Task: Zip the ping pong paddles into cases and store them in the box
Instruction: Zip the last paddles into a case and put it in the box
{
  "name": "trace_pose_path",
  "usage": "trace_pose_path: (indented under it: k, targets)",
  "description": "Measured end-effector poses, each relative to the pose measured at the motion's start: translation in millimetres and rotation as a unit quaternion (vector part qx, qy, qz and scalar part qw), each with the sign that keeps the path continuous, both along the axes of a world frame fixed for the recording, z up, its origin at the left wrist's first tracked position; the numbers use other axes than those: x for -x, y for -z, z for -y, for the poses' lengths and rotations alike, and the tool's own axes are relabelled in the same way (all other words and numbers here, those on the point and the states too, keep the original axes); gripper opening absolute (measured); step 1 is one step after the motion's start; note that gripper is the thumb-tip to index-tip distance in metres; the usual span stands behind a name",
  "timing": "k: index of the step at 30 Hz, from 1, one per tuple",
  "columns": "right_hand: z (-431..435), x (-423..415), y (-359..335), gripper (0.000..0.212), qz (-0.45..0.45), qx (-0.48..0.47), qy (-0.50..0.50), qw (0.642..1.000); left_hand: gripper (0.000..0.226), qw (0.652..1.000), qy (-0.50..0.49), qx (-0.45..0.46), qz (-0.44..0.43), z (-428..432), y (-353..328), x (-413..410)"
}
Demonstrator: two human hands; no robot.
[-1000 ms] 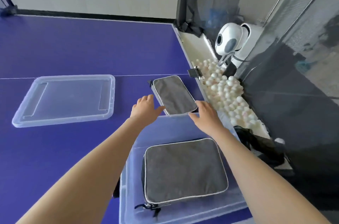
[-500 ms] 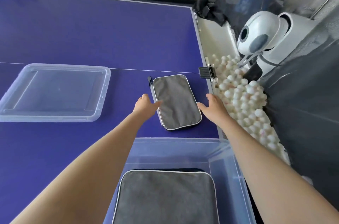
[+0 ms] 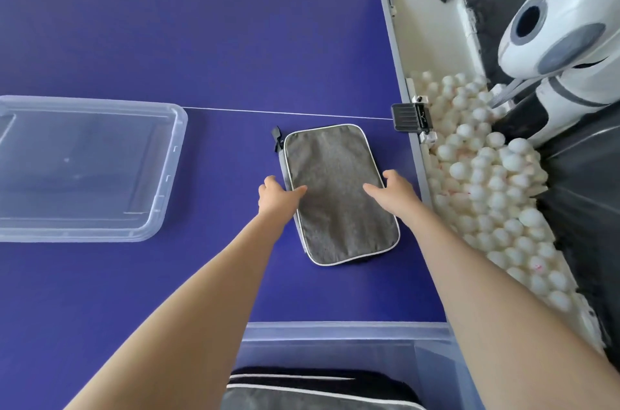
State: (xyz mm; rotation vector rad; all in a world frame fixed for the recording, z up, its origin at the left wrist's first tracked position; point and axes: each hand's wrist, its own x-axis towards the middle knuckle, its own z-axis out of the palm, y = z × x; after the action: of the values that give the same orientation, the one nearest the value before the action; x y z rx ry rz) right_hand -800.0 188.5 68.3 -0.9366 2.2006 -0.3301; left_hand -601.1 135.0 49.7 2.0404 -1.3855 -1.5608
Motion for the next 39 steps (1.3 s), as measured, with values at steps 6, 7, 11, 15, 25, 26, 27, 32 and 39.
trace_pose_path:
  k: [6,7,11,15,25,26,27,32,39]
  targets:
    - [7,-1,6,0.069,0.046,0.022,0.082,0.995,0.067,0.993,-0.068,-0.043,-0.082,0,10,6]
    - [7,-2,5,0.068,0.048,0.027,0.087,0.995,0.066,0.992,-0.074,-0.046,-0.096,0,10,5]
    - [4,-5,-7,0.062,0.066,0.070,0.099,0.990,0.060,0.986,-0.093,-0.031,-0.133,0,-3,-1]
    - [2,-11,-35,0.059,0.097,0.128,0.096,0.982,0.059,0.981,-0.091,0.019,-0.168,-2,-37,-9]
    - [-28,-64,-149,0.058,0.181,0.291,0.066,0.937,0.046,0.935,-0.158,0.146,-0.281,-41,-161,-62]
    - [-32,-73,-159,0.058,0.187,0.302,0.057,0.933,0.044,0.930,-0.162,0.162,-0.288,-47,-171,-72]
    - [-36,-83,-169,0.058,0.193,0.313,0.047,0.929,0.043,0.924,-0.166,0.178,-0.294,-54,-180,-83]
    - [-56,-143,-203,0.057,0.227,0.340,0.002,0.913,0.044,0.906,-0.192,0.252,-0.280,-88,-214,-146]
    - [-90,-239,-219,0.053,0.279,0.345,-0.070,0.894,0.047,0.884,-0.252,0.309,-0.243,-157,-228,-251]
